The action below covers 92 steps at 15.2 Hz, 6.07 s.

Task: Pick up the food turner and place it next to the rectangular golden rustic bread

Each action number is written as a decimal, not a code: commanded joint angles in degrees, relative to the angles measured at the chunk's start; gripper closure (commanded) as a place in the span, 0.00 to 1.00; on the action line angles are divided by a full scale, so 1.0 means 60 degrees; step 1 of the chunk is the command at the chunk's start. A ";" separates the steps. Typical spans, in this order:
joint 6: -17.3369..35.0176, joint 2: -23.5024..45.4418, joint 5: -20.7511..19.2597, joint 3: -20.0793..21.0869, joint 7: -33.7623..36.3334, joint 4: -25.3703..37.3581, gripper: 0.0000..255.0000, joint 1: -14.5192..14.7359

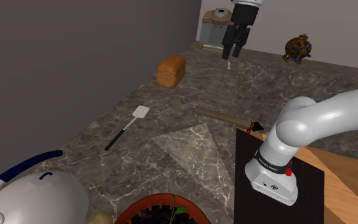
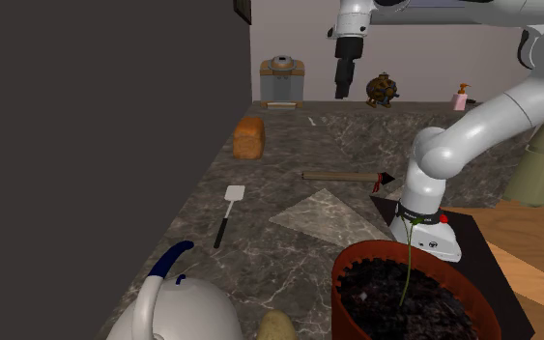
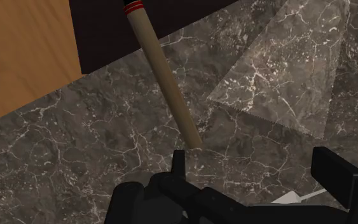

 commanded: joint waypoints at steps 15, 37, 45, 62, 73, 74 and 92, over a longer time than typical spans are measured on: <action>0.2826 0.1761 0.2048 0.3711 0.6051 -0.0727 0.00 -0.0731; 0.6208 1.1165 -0.2797 0.6923 1.7390 0.4000 0.00 -0.1348; 0.6978 1.1820 -0.3296 0.6576 1.7795 0.3764 0.00 -0.1008; 0.6977 1.1819 -0.3294 0.6576 1.7795 0.3764 1.00 -0.1007; 0.5938 1.1173 -0.2756 0.6877 1.7501 0.4293 1.00 -0.1234; 0.5830 1.1117 -0.2709 0.6901 1.7475 0.4359 1.00 -0.1251; 0.3749 1.0457 -0.2152 0.7159 1.7197 0.5951 1.00 -0.1369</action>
